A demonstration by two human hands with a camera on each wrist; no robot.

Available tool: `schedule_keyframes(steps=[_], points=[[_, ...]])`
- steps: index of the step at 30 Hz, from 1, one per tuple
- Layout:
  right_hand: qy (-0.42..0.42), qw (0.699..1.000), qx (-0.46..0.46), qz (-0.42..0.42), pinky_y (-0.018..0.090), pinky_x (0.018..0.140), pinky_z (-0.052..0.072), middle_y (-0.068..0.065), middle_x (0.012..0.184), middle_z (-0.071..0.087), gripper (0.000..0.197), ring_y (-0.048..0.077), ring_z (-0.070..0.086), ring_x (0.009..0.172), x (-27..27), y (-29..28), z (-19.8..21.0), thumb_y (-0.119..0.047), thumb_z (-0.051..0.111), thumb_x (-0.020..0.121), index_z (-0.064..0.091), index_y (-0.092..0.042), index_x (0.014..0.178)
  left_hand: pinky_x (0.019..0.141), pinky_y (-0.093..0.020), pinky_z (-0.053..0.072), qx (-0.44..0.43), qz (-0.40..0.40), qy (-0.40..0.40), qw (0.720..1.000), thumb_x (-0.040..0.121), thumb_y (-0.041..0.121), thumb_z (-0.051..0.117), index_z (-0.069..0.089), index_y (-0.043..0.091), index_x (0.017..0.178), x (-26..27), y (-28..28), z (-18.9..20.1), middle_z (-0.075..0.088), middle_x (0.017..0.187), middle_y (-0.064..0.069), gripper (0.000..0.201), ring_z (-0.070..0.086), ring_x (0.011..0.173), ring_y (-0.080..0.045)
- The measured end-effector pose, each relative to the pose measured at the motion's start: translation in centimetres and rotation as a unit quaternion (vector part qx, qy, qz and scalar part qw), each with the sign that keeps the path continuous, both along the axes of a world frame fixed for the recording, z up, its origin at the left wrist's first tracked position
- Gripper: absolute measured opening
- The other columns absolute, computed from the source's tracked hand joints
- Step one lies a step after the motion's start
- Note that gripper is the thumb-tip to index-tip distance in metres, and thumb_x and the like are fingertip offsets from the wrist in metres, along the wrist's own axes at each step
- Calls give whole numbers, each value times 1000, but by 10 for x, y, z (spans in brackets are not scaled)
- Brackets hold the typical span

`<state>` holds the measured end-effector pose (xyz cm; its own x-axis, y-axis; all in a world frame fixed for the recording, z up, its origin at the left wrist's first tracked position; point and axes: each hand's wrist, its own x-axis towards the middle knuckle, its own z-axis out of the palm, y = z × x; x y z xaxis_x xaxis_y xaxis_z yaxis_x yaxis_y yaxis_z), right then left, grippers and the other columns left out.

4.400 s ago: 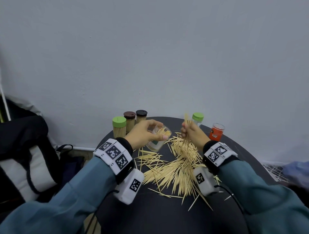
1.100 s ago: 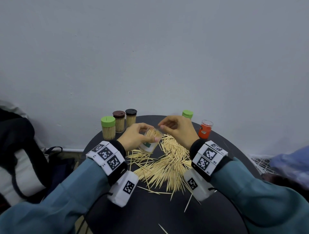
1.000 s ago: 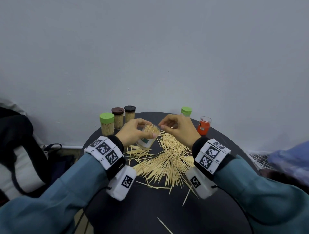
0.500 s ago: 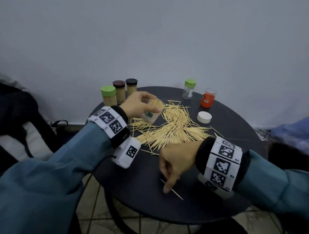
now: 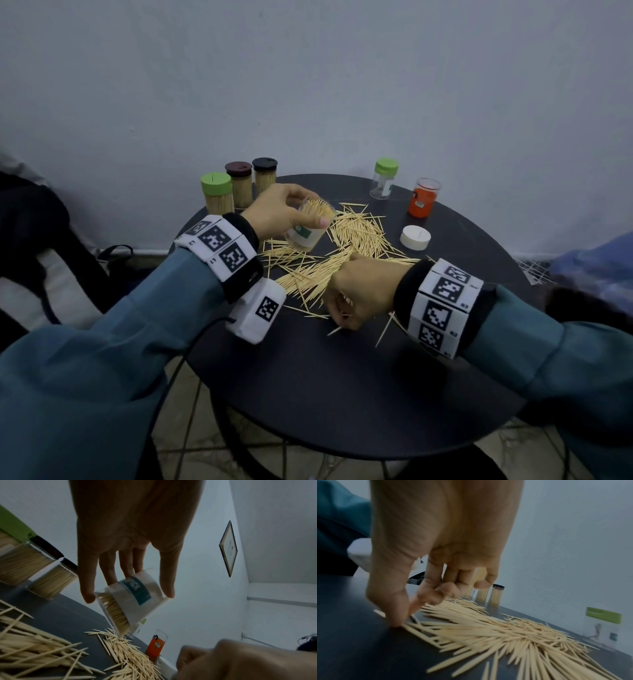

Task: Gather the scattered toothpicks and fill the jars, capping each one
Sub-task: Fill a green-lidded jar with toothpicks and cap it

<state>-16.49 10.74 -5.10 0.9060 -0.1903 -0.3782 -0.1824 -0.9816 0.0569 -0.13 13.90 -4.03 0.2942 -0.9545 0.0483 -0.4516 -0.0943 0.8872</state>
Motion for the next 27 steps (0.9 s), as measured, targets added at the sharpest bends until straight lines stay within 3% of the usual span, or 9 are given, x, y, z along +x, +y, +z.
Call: schedule_keyframes(steps=[4, 7, 10, 15, 20, 27], points=[[-45, 999, -30, 8, 34, 92, 32, -6, 106, 52, 43, 12, 45, 107, 7, -10, -2, -27, 71, 75, 52, -20, 112, 95, -44, 48, -11, 2, -5, 1000, 73, 24, 77, 55, 13, 124, 2, -1, 0, 57, 109, 0, 56, 53, 112, -19], [-48, 999, -14, -11, 36, 98, 39, 2, 129, 46, 67, 17, 40, 120, 14, -17, -6, -20, 75, 71, 40, -15, 128, 95, -42, 47, -16, 4, -1, 1000, 72, 23, 78, 56, 13, 123, 4, -2, 1, 59, 111, -1, 56, 54, 112, -19], [-48, 998, -5, -26, 36, 99, 41, 6, 130, 45, 74, 20, 40, 120, 20, -22, -8, -17, 76, 69, 38, -12, 132, 93, -38, 47, -24, 7, 4, 1000, 73, 21, 77, 57, 13, 122, 5, -2, 1, 59, 109, 1, 53, 54, 110, -16], [-35, 999, -21, -34, 37, 102, 38, 7, 131, 41, 66, 22, 37, 123, 25, -29, -10, -21, 75, 72, 43, -11, 129, 83, -30, 46, -35, 17, 6, 999, 73, 21, 78, 58, 13, 122, 7, -4, 1, 59, 99, 9, 54, 53, 105, -11], [-41, 996, 22, -73, 33, 94, 43, 8, 131, 42, 69, 23, 46, 117, 24, -34, -9, -18, 74, 74, 38, -8, 132, 92, -35, 47, -29, 15, 8, 999, 72, 23, 79, 58, 16, 121, 8, -5, 0, 59, 103, 7, 54, 53, 109, -12], [-40, 995, 9, -90, 39, 100, 41, 8, 132, 39, 67, 22, 41, 121, 20, -45, -12, -26, 71, 77, 40, -9, 134, 91, -36, 47, -32, 14, 15, 999, 71, 24, 79, 58, 17, 120, 9, -4, 0, 60, 105, 7, 54, 53, 110, -12]])
